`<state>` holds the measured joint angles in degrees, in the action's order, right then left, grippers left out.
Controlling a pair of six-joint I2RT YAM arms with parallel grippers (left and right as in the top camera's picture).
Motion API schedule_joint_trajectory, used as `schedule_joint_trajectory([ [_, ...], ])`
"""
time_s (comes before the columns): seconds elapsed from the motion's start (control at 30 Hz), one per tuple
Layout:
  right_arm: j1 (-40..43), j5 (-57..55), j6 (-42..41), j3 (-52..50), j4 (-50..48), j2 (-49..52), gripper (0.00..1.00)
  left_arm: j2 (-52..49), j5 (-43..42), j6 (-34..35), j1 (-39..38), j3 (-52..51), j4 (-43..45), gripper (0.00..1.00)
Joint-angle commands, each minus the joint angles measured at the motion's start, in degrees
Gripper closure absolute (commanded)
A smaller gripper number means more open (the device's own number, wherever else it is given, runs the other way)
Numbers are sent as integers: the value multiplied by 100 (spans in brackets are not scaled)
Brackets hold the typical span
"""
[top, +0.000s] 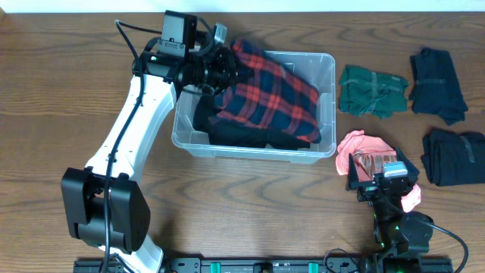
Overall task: Pack container
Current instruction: 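Lower the plaid shirt onto the black garment and release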
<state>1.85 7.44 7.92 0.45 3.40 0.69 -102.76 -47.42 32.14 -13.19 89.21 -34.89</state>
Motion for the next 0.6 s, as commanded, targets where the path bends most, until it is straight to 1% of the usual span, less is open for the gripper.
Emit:
schedule_joint_trajectory([
  [0.0, -42, -37, -59, -13, 24, -31, 1, 74, 168, -551, 26, 79, -184, 62],
  [0.03, -42, -37, -59, -13, 24, -31, 1, 74, 168, -638, 26, 79, -227, 43],
  [0.07, -42, -37, -59, -13, 24, -31, 1, 76, 168, -704, 26, 79, -247, 19],
  [0.1, -42, -37, -59, -13, 24, -31, 1, 74, 168, -802, 26, 79, -267, 4],
  [0.13, -42, -37, -59, -13, 24, -31, 1, 76, 181, -883, 37, 79, -280, 2],
  [0.27, -42, -37, -59, -13, 24, -31, 1, 76, 365, -1019, 212, 79, -304, 2],
  [0.43, -42, -37, -59, -13, 24, -31, 1, 76, 393, -1471, 599, 81, -442, 2],
  [0.57, -42, -37, -59, -13, 24, -31, 1, 140, 1086, -1784, 765, 81, -715, 2],
])
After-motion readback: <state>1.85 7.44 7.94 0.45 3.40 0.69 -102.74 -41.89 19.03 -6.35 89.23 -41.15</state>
